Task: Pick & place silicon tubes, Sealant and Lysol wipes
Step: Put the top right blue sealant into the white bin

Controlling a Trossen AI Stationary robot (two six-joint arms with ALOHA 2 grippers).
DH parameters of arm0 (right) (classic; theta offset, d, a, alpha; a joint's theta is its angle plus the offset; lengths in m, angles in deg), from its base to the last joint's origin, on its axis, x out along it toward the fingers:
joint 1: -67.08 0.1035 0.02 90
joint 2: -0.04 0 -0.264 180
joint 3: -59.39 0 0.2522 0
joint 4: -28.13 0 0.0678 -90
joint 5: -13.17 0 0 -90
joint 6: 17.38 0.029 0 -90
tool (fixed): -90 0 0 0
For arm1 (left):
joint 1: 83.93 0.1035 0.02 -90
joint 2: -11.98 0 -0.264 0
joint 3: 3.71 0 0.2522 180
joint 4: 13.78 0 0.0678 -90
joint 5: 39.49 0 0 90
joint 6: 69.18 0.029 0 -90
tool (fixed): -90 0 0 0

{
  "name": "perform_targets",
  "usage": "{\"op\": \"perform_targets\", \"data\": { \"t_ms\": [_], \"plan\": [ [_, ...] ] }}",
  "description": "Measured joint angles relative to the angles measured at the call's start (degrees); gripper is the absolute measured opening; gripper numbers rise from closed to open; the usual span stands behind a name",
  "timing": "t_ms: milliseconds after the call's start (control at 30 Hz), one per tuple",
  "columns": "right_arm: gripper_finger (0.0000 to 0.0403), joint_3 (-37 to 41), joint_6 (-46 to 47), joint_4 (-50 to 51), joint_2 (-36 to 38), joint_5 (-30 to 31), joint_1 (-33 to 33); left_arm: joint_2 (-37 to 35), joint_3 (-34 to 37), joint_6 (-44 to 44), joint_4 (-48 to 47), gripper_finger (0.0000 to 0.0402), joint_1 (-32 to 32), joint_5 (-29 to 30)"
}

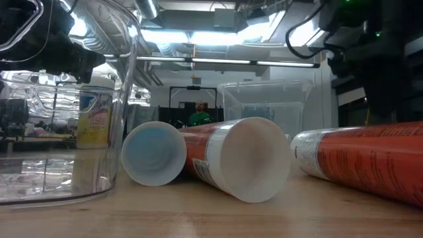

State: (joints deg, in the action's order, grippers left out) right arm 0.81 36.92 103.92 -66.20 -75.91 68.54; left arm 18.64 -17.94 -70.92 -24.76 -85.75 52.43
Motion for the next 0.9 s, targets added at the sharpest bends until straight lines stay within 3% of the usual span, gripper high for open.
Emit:
{"op": "perform_targets", "data": {
  "t_ms": [600,900],
  "plan": [
    [0.0241,8.3,2.5,-10.9,-1.0,-4.1,2.1,0.0,0.0,0.0,0.0,0.0011,0.0,0.0],
    [0.0241,9.3,1.0,-14.6,-5.4,-5.3,2.1,0.0,0.0,0.0,0.0,0.0008,0.0,0.0]
  ]
}}
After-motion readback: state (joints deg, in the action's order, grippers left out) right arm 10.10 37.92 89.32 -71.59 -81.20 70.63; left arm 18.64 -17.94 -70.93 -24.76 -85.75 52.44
